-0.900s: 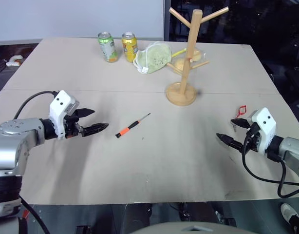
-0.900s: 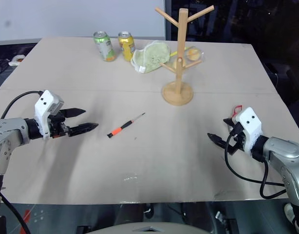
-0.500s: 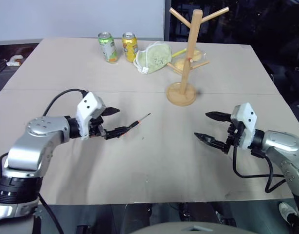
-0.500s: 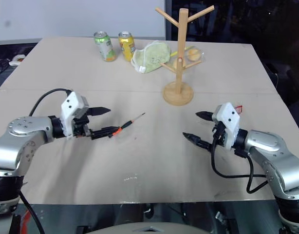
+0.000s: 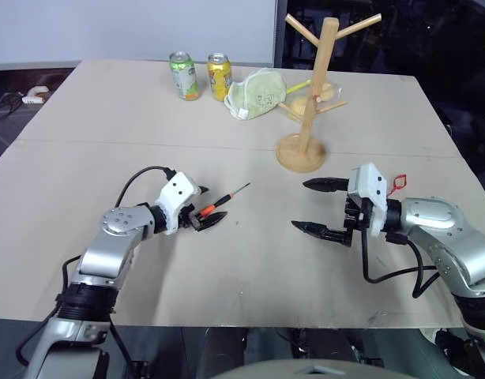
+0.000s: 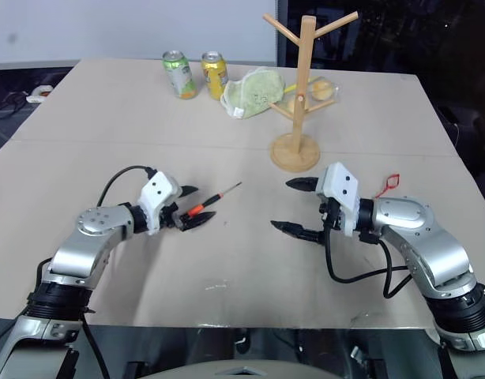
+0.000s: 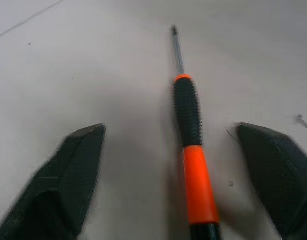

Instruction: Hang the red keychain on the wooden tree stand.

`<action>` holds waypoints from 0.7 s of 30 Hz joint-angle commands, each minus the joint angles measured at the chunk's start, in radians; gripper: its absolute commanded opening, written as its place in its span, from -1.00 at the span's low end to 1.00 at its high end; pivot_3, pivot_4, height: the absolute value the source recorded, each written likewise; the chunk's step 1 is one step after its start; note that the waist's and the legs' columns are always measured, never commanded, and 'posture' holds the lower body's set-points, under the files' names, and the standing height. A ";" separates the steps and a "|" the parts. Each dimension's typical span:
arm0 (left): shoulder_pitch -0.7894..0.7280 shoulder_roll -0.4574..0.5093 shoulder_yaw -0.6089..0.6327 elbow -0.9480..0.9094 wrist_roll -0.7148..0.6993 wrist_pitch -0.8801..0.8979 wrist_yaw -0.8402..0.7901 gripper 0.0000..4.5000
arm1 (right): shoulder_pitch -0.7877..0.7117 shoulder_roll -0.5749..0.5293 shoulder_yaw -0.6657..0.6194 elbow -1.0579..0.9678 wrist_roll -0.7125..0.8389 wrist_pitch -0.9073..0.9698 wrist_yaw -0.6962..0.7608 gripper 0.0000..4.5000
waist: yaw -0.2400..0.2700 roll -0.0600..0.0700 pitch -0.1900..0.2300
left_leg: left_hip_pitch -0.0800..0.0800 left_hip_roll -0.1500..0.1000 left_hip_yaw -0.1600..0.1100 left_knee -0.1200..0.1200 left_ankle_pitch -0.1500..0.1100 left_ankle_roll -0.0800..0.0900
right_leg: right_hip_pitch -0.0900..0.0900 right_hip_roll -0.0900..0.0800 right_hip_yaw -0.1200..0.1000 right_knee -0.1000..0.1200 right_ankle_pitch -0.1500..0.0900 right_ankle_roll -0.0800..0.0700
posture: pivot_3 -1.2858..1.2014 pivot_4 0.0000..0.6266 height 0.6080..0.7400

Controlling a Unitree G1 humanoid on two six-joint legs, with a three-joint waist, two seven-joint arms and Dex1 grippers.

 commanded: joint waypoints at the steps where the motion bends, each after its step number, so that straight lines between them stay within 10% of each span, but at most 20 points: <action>1: 0.022 0.012 -0.013 0.006 0.015 0.005 -0.019 0.14 | -0.021 -0.009 -0.019 -0.015 0.005 -0.019 0.010 1.00 | 0.000 0.001 -0.001 | 0.000 0.000 0.000 0.000 0.000 0.000 | 0.000 0.000 0.000 0.000 0.000 0.000 | 0.03 -0.52 1.00; 7: 0.025 0.035 -0.008 0.020 0.034 0.025 -0.026 -0.98 | -0.015 -0.003 -0.011 -0.007 -0.004 -0.031 0.014 1.00 | -0.005 0.005 -0.003 | 0.000 0.000 -0.002 0.000 0.000 0.000 | 0.000 0.001 -0.001 0.001 0.000 0.000 | 0.03 -0.52 1.00; 21: -0.094 0.094 0.201 0.064 -0.033 0.134 0.073 -0.98 | -0.038 0.020 -0.029 -0.058 0.044 -0.012 -0.002 1.00 | -0.003 0.006 -0.003 | 0.000 0.002 -0.006 0.000 0.000 0.000 | 0.000 0.003 -0.001 0.001 0.000 0.000 | 0.03 -0.52 1.00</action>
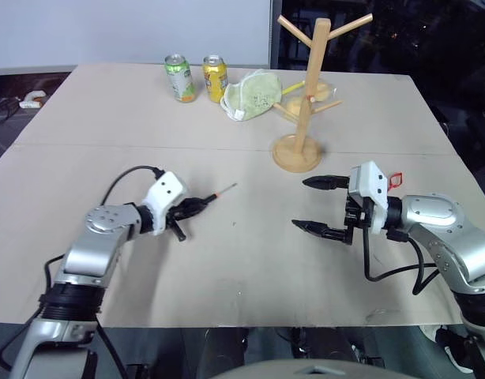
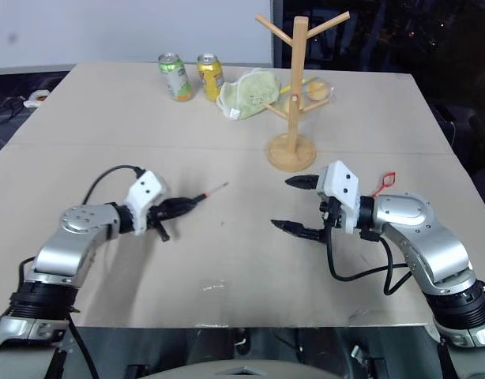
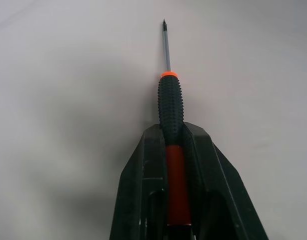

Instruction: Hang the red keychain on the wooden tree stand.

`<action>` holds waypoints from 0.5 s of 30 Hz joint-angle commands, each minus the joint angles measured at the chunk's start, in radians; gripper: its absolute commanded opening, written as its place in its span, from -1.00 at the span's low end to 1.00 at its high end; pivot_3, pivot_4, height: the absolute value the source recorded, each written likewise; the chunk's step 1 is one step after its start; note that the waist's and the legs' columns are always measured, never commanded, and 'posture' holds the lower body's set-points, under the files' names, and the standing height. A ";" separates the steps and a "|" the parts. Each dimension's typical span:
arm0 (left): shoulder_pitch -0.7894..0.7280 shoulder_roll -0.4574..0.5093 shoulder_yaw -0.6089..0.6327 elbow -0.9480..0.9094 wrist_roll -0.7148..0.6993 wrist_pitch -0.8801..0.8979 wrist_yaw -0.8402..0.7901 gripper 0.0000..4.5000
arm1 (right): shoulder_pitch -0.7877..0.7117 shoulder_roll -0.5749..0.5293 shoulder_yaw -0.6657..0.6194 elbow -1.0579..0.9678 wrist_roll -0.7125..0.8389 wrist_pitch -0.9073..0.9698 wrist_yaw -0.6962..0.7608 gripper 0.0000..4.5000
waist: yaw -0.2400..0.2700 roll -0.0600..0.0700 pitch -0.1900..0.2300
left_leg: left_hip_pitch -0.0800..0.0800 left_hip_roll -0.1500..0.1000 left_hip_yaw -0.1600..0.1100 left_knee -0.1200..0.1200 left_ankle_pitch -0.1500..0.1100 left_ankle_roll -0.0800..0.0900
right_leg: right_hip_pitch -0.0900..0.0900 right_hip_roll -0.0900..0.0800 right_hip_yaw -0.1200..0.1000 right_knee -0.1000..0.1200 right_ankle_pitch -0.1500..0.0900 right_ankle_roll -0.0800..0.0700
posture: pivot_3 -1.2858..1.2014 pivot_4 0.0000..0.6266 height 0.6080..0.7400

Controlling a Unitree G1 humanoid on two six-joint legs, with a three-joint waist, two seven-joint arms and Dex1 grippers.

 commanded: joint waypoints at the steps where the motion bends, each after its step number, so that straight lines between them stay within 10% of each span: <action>1: -0.076 0.017 0.112 0.047 -0.029 0.013 0.068 -0.98 | -0.030 0.010 -0.030 -0.070 0.046 0.015 -0.018 1.00 | 0.003 0.000 0.000 | 0.000 0.000 0.000 0.000 0.000 0.000 | 0.000 0.000 0.000 0.000 0.000 0.000 | 0.03 -0.52 1.00; 15: -0.375 -0.019 0.158 0.659 0.115 -0.166 0.386 -0.98 | -0.022 0.009 -0.012 -0.066 0.005 0.014 -0.050 1.00 | 0.003 0.000 0.000 | 0.000 -0.001 0.005 0.001 0.003 0.004 | 0.001 0.000 -0.002 0.000 0.000 0.000 | 0.03 -0.52 1.00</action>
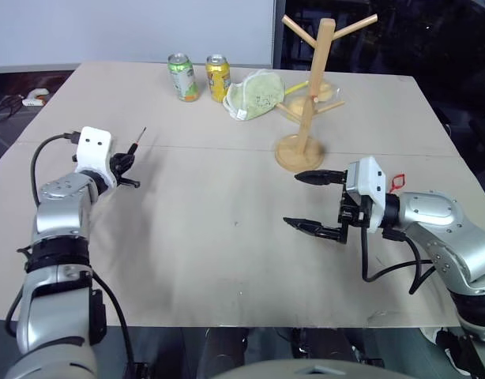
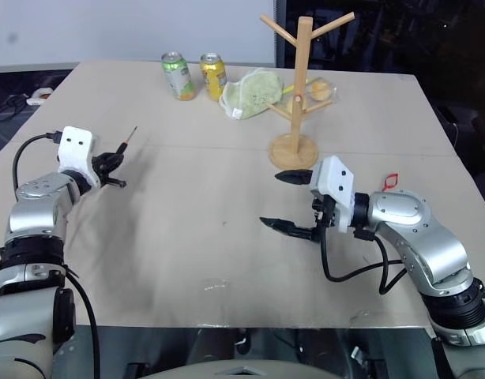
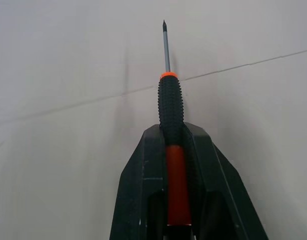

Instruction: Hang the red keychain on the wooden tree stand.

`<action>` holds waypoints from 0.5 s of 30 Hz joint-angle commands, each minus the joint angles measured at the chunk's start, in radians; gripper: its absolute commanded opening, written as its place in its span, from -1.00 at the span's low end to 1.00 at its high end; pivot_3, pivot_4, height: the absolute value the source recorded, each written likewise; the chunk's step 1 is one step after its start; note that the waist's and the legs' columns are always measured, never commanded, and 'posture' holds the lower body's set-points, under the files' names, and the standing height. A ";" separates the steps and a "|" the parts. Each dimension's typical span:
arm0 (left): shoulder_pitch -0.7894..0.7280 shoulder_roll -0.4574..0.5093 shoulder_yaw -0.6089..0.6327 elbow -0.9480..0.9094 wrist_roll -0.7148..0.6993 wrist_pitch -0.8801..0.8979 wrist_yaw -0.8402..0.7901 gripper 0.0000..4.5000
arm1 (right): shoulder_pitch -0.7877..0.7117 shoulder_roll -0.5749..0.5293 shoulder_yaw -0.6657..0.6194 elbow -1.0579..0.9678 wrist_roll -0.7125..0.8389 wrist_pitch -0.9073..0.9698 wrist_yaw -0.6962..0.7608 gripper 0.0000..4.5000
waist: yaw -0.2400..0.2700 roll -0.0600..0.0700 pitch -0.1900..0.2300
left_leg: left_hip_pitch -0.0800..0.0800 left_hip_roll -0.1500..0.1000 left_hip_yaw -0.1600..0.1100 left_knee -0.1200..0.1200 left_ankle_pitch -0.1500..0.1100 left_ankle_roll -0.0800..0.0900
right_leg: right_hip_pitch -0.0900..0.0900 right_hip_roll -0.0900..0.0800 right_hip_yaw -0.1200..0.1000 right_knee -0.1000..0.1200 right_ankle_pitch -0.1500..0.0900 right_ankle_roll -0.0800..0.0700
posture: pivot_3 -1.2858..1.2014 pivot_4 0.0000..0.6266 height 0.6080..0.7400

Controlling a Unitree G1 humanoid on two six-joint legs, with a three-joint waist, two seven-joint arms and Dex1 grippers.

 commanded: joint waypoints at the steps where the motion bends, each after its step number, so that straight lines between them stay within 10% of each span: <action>1: -0.049 0.003 0.014 0.092 0.013 -0.030 0.049 -0.98 | 0.003 -0.011 -0.017 -0.013 -0.010 -0.007 -0.016 1.00 | -0.001 0.000 0.000 | 0.000 0.000 0.000 0.000 0.000 0.000 | 0.000 0.000 0.000 0.000 0.000 0.000 | 0.03 -0.52 1.00; 9: -0.107 0.017 0.021 0.231 0.008 -0.028 0.073 -0.98 | -0.006 -0.003 -0.023 -0.014 -0.007 0.013 -0.043 1.00 | -0.001 0.000 0.000 | 0.000 0.000 0.000 0.000 0.000 0.000 | 0.000 0.000 0.000 0.000 0.000 0.001 | 0.03 -0.52 1.00; 15: -0.111 0.033 0.029 0.215 -0.013 -0.017 0.031 0.08 | -0.008 -0.008 -0.022 -0.018 -0.010 0.028 -0.057 1.00 | -0.001 0.000 0.000 | 0.000 0.000 0.000 0.000 0.000 0.000 | 0.000 0.000 0.000 0.000 0.000 0.001 | 0.03 -0.52 1.00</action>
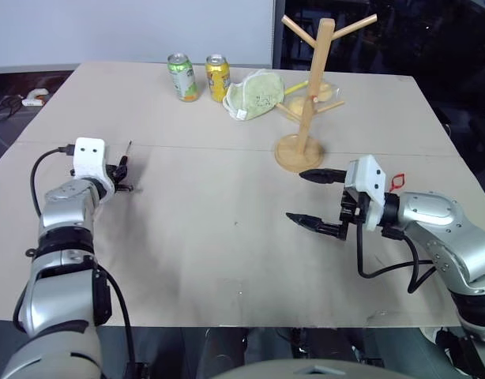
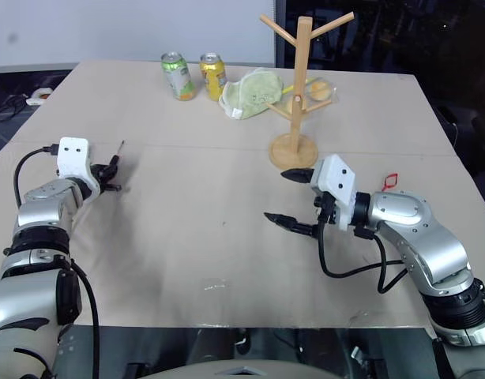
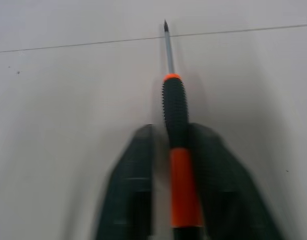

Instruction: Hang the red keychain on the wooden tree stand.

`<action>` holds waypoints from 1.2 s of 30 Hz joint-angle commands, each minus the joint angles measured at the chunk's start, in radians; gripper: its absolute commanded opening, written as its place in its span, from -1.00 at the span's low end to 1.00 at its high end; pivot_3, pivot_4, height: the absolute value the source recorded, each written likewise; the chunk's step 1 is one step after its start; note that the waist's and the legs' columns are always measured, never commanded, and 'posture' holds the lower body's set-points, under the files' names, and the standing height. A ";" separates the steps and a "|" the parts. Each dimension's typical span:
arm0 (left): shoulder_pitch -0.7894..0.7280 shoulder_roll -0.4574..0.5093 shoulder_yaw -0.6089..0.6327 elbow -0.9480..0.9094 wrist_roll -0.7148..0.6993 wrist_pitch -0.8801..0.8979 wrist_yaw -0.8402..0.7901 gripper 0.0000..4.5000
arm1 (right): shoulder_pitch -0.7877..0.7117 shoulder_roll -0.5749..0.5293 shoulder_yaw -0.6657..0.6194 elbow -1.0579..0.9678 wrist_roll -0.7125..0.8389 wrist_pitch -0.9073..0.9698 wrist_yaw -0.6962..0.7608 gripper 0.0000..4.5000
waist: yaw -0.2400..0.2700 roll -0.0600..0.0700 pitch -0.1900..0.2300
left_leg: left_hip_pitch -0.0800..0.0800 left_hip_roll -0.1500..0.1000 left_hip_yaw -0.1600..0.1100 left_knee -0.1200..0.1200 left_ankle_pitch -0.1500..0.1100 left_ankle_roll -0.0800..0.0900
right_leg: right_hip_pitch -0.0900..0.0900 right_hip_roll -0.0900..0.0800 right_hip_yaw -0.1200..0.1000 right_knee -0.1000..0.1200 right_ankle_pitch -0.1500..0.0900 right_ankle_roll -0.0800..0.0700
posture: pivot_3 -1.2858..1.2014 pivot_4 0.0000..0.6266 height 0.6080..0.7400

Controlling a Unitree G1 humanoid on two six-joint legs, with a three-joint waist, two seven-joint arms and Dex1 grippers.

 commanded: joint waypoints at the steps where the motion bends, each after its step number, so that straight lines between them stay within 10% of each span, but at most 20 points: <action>1: -0.006 0.034 0.024 -0.045 -0.020 0.005 -0.030 0.24 | -0.009 -0.009 -0.023 -0.026 0.007 0.008 -0.014 1.00 | 0.000 0.000 0.000 | 0.000 0.000 0.000 0.000 0.000 0.000 | 0.000 0.000 0.000 0.000 0.000 0.000 | 0.03 -0.52 1.00; 5: 0.076 0.076 0.018 -0.245 -0.043 0.098 -0.105 0.99 | 0.034 -0.022 -0.068 -0.055 0.008 0.043 -0.064 1.00 | -0.003 0.000 0.000 | 0.000 0.000 0.000 0.000 0.000 0.000 | 0.000 0.000 0.000 0.000 0.000 -0.001 | 0.03 -0.52 1.00; 19: 0.147 0.055 -0.175 -0.996 -0.217 0.313 -0.429 0.99 | 0.404 0.059 -0.325 -0.244 -0.109 0.224 -0.500 1.00 | 0.003 -0.001 -0.001 | -0.003 -0.002 -0.004 0.001 -0.003 -0.004 | 0.001 -0.003 -0.004 0.000 -0.001 -0.001 | 0.03 -0.52 1.00; 36: -0.025 -0.193 -0.420 -0.933 -0.197 0.051 -0.676 0.99 | 0.096 0.376 -0.389 0.254 -0.297 0.249 -0.913 1.00 | -0.003 0.002 -0.001 | -0.003 -0.002 -0.006 0.003 0.000 0.000 | 0.002 0.000 -0.003 0.000 0.001 0.003 | 0.03 -0.52 1.00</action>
